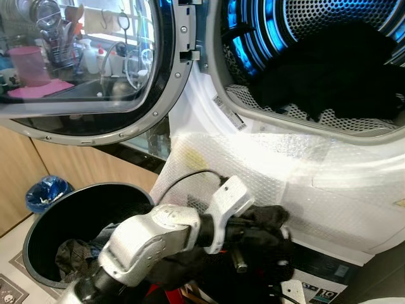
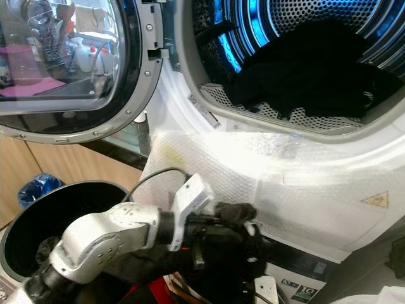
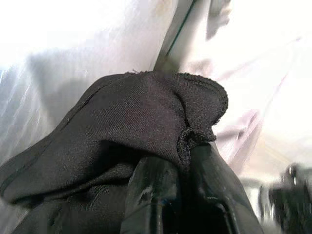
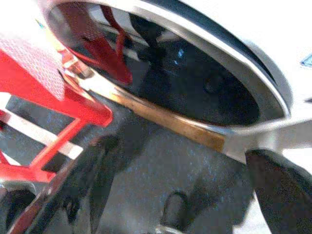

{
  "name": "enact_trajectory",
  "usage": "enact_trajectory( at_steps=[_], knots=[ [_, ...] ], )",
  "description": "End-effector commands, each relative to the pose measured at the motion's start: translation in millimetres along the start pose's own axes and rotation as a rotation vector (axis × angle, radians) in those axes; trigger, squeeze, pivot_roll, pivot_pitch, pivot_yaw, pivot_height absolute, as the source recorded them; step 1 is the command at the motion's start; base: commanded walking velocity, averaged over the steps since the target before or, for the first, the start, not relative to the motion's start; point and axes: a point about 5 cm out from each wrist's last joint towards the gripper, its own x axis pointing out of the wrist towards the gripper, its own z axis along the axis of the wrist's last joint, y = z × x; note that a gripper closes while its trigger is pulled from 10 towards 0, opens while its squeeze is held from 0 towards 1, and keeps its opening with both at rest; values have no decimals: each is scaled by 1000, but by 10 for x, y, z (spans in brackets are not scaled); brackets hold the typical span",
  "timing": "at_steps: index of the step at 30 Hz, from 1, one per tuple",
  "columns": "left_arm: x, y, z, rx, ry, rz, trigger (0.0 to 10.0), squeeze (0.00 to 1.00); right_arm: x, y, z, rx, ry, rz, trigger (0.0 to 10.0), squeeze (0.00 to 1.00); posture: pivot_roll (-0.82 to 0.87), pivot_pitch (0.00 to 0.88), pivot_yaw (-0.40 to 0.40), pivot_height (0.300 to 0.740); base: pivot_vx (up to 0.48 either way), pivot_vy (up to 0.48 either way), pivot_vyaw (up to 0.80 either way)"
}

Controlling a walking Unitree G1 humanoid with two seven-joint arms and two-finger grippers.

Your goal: Clothes washing

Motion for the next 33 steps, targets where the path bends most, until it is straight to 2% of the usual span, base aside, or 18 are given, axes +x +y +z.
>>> enact_trajectory(
  at_steps=[1,8,15,16,17,18,19,22,25,26,30,33],
  knots=[
    [41,-43,74,30,-40,-22,0,0,-13,-59,-59,3,7,-33,10000,0,92,0,-14,740,0,0,0],
    [20,-42,34,-2,-61,4,0,0,-42,-211,-113,1,12,-156,10000,0,95,0,-8,740,0,0,0],
    [-87,4,3,-17,-70,52,0,0,-66,-295,-173,-11,25,-157,10000,0,69,0,-2,740,0,0,0],
    [-133,25,-23,-25,-67,69,0,0,-72,-312,-184,-30,30,-151,10000,196,69,0,-2,740,0,0,0],
    [-166,36,-44,-30,-65,80,0,0,-76,-324,-195,-45,34,-146,10000,196,65,0,-3,740,0,0,0],
    [-247,63,-122,-41,-44,106,0,0,-83,-338,-201,-66,29,-116,10000,933,64,0,-2,740,0,0,0],
    [-296,83,-168,-50,-32,121,0,0,-89,-348,-198,-80,26,-86,10000,1000,64,0,-2,740,0,0,0],
    [-398,121,-261,-65,-2,156,0,0,-106,-393,-181,-103,15,-32,10000,1000,64,0,2,740,0,0,0],
    [-524,152,-363,-78,39,194,0,0,-159,-529,-133,-137,0,59,10000,1000,54,0,7,740,0,0,0],
    [-589,171,-418,-89,59,212,0,0,-209,-628,-92,-170,-8,134,10000,1000,49,0,8,740,0,0,0],
    [-659,201,-508,-99,96,237,0,0,-307,-790,3,-190,-26,252,10000,1000,36,0,4,740,0,0,0],
    [-678,207,-545,-104,106,241,0,0,-384,-839,66,-229,-27,391,10000,1000,21,0,-1,740,0,0,0]
  ],
)
